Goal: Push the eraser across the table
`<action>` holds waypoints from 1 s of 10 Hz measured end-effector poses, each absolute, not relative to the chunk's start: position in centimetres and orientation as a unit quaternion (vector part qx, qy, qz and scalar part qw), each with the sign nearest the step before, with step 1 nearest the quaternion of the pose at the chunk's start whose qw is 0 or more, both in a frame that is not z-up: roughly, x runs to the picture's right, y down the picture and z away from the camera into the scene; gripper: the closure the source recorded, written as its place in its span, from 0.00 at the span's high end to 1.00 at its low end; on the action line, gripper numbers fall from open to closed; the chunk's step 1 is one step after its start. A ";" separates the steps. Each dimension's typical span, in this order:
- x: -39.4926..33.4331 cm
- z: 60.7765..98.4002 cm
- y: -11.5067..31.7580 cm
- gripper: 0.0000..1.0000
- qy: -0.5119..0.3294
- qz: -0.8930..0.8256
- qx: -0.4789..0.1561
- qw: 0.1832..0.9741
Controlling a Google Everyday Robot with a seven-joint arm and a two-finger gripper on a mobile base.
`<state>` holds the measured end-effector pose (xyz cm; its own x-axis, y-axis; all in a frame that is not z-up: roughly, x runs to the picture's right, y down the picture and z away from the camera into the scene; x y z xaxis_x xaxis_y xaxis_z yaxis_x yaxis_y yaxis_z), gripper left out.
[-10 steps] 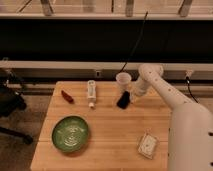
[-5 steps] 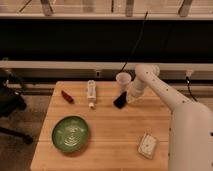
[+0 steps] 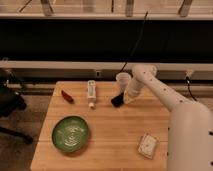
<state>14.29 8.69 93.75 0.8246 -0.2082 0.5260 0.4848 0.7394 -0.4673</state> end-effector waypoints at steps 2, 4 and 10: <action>13.6 94.2 8.5 0.00 -0.231 -0.195 -0.304 0.904; 13.3 94.4 8.3 0.00 -0.234 -0.196 -0.301 0.903; 11.5 94.4 7.9 0.00 -0.240 -0.206 -0.293 0.902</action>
